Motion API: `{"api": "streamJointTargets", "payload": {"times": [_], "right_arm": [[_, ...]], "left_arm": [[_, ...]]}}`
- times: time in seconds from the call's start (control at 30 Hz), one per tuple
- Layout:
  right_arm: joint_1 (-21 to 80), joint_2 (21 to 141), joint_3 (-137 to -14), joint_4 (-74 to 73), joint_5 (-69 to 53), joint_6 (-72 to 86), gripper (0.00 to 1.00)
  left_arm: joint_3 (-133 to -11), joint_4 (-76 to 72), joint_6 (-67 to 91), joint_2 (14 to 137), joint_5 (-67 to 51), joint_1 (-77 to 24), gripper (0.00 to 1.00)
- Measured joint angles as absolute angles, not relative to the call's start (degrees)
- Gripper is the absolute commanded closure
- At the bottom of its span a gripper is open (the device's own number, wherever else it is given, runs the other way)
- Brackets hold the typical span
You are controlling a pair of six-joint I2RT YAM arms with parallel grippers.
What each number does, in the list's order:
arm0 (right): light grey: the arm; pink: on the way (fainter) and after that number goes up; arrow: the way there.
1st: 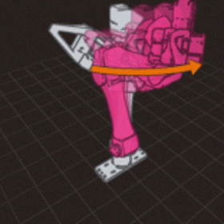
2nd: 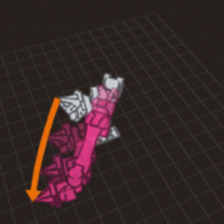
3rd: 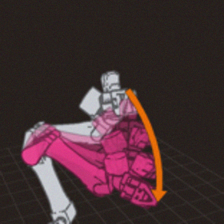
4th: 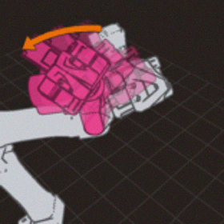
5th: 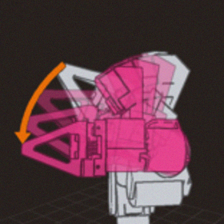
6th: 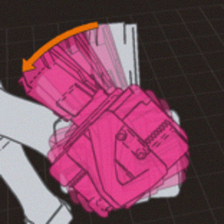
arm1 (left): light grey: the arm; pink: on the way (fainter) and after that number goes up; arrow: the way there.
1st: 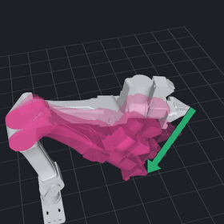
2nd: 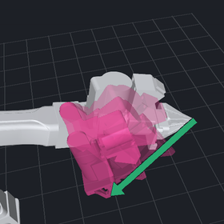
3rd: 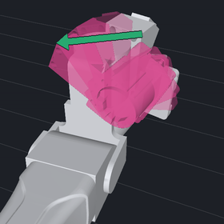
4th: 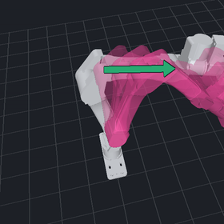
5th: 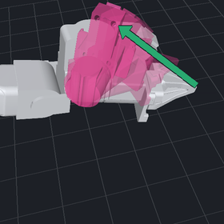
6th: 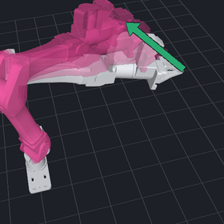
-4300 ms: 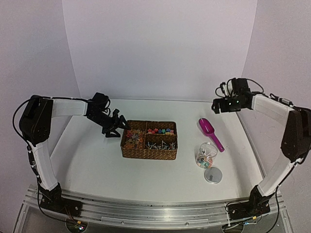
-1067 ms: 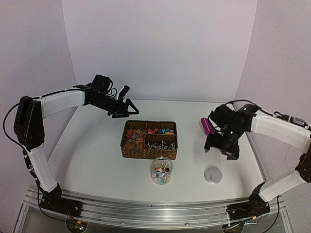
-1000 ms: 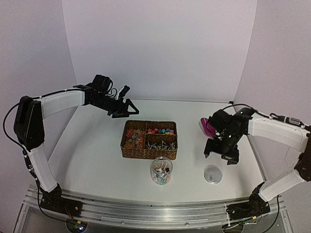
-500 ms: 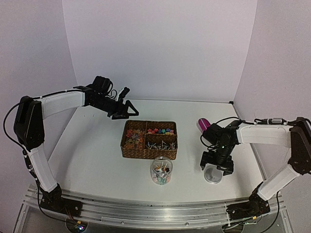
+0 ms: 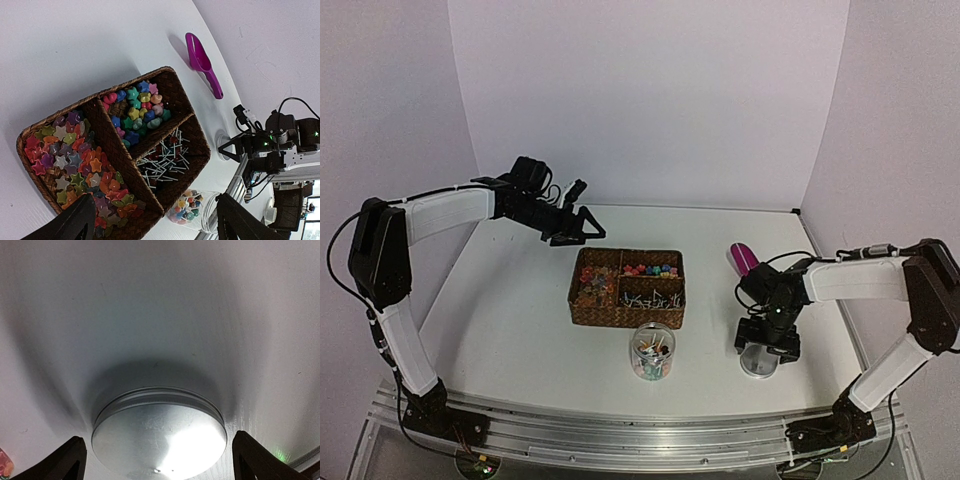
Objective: Pack the candies
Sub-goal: Pick up the bottle lid at the center of the board.
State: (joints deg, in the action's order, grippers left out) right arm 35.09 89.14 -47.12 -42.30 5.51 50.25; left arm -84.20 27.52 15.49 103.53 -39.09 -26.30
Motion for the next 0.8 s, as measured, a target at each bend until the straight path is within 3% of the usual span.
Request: {"api": "streamJointTargets", "payload": {"times": [0.27, 0.8], "right_arm": [[35.0, 89.1, -45.9, -40.8, 5.5, 49.7, 0.15], [35.0, 88.7, -45.6, -40.4, 5.6, 49.0, 0.24]], "left_arm": [[-84.2, 27.5, 16.0, 103.5, -39.1, -26.3, 0.17], [-84.2, 27.5, 16.5, 103.5, -39.5, -26.3, 0.17]]}}
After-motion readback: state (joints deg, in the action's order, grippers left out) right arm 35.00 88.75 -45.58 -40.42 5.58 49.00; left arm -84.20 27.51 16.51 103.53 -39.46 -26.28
